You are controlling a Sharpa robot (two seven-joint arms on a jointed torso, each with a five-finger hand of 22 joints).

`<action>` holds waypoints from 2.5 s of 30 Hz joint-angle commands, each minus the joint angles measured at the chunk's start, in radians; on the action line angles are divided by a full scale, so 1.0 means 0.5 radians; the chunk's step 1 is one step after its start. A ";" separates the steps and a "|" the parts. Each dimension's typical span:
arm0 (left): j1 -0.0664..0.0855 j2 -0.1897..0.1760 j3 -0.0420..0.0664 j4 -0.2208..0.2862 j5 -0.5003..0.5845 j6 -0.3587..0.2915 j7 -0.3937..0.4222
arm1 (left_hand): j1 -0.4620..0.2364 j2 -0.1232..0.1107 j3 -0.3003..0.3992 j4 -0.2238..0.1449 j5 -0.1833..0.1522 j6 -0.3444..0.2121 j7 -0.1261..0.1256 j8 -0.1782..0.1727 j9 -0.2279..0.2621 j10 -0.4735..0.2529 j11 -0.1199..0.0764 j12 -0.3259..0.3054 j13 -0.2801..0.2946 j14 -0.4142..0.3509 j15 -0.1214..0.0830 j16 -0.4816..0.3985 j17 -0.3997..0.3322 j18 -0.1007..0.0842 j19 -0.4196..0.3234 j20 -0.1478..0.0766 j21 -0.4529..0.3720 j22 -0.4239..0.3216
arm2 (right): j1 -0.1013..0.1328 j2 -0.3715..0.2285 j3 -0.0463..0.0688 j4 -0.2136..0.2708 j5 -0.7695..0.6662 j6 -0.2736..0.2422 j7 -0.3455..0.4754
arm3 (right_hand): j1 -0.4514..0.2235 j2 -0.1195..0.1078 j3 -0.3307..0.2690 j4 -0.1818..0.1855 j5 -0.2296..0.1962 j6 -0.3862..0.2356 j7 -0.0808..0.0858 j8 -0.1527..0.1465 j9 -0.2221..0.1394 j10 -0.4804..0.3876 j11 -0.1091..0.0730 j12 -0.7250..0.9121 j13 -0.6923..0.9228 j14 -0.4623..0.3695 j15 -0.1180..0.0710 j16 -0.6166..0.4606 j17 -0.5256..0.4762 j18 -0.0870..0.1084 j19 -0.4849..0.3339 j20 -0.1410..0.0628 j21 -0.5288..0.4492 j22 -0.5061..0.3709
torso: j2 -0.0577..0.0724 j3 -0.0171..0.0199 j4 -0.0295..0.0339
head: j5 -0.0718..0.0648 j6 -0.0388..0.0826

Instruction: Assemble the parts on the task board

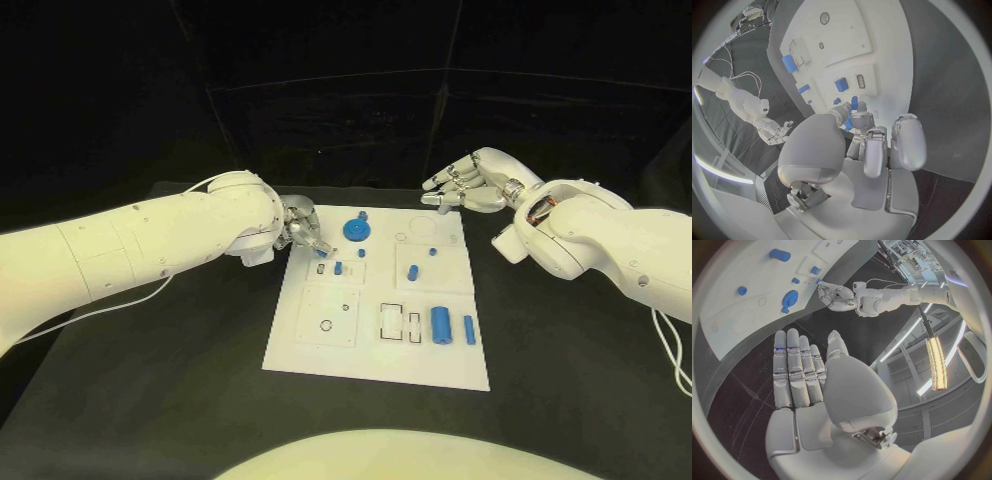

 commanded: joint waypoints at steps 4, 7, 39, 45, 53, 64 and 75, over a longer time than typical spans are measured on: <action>-0.006 -0.011 0.002 0.037 -0.059 -0.062 0.008 | 0.009 -0.010 0.211 -0.197 0.007 0.012 -0.005 0.012 0.003 0.026 -0.003 0.010 0.005 0.204 -0.010 0.007 0.527 0.001 0.012 -0.005 0.000 0.005 | 0.003 0.003 0.001 -0.002 0.010 0.018 0.023 | -0.004 0.017 -0.007 -0.004 0.013 -0.010 0.001 0.000 0.001 -0.014 -0.004 0.001 -0.003 -0.010 0.006 -0.012 -0.003 0.007 0.000 0.019 -0.012 -0.003 | 0.002 0.0004 -0.005 | 0.012 -0.001; -0.008 -0.014 0.001 0.046 -0.060 -0.028 -0.020 | 0.007 -0.012 0.217 -0.198 0.007 0.013 -0.006 0.013 0.003 0.028 -0.004 0.011 0.005 0.204 -0.010 0.007 0.527 0.002 0.011 -0.006 -0.002 0.003 | 0.003 0.004 0.001 -0.003 0.010 0.019 0.023 | -0.004 0.017 -0.007 -0.004 0.013 -0.010 0.001 0.000 0.001 -0.014 -0.004 0.001 -0.003 -0.010 0.006 -0.012 -0.003 0.007 0.000 0.019 -0.012 -0.003 | 0.003 0.0013 -0.005 | 0.012 -0.005; -0.035 -0.022 -0.006 0.062 -0.061 0.164 -0.141 | -0.004 -0.031 0.269 -0.214 0.008 0.016 -0.006 0.020 0.006 0.035 -0.005 0.012 0.007 0.204 -0.012 0.007 0.527 0.001 0.013 -0.007 -0.002 0.005 | 0.003 0.006 0.001 -0.007 0.010 0.021 0.024 | -0.004 0.017 -0.007 -0.004 0.013 -0.010 0.001 0.000 0.001 -0.014 -0.004 0.001 -0.003 -0.010 0.006 -0.012 -0.003 0.007 0.000 0.019 -0.012 -0.003 | 0.002 0.0008 -0.003 | 0.019 -0.023; -0.038 -0.024 -0.008 0.067 -0.060 0.191 -0.150 | -0.004 -0.031 0.269 -0.214 0.008 0.016 -0.006 0.020 0.006 0.035 -0.005 0.012 0.007 0.204 -0.012 0.007 0.527 0.001 0.013 -0.007 -0.002 0.005 | 0.003 0.006 0.001 -0.006 0.010 0.021 0.025 | -0.004 0.017 -0.007 -0.004 0.013 -0.010 0.001 0.000 0.001 -0.014 -0.004 0.001 -0.003 -0.010 0.006 -0.012 -0.003 0.007 0.000 0.019 -0.012 -0.003 | 0.002 0.0019 -0.002 | 0.018 -0.027; -0.040 -0.025 -0.010 0.071 -0.060 0.212 -0.157 | -0.009 -0.035 0.277 -0.215 0.008 0.016 -0.006 0.021 0.007 0.035 -0.005 0.010 0.004 0.204 -0.012 0.007 0.527 0.002 0.012 -0.008 -0.004 0.003 | 0.003 0.006 0.001 -0.006 0.010 0.021 0.025 | -0.004 0.017 -0.007 -0.004 0.013 -0.010 0.001 0.000 0.001 -0.014 -0.004 0.001 -0.003 -0.010 0.006 -0.012 -0.003 0.007 0.000 0.019 -0.012 -0.003 | 0.002 0.0017 -0.002 | 0.019 -0.026; -0.041 -0.018 -0.012 0.064 -0.060 0.208 -0.159 | -0.038 -0.038 0.301 -0.204 0.007 0.020 -0.006 0.027 0.010 0.033 -0.003 0.003 -0.004 0.204 -0.011 0.007 0.527 0.003 0.010 -0.007 -0.010 -0.003 | 0.003 0.006 0.001 -0.006 0.010 0.021 0.025 | -0.004 0.017 -0.007 -0.004 0.013 -0.010 0.001 0.000 0.001 -0.014 -0.004 0.001 -0.003 -0.010 0.006 -0.012 -0.003 0.007 0.000 0.019 -0.012 -0.003 | 0.002 0.0022 -0.003 | 0.018 -0.028; -0.040 0.000 -0.012 0.039 -0.059 0.208 -0.166 | -0.229 -0.069 0.251 -0.082 0.006 0.063 -0.021 0.061 0.023 0.045 -0.012 0.019 0.008 0.204 -0.016 0.007 0.527 0.001 0.014 -0.010 -0.007 0.008 | 0.003 0.006 0.001 -0.004 0.010 0.022 0.024 | -0.004 0.017 -0.007 -0.004 0.013 -0.010 0.001 0.000 0.001 -0.014 -0.004 0.001 -0.003 -0.010 0.006 -0.012 -0.003 0.007 0.000 0.019 -0.012 -0.003 | 0.000 0.0034 -0.006 | 0.017 -0.033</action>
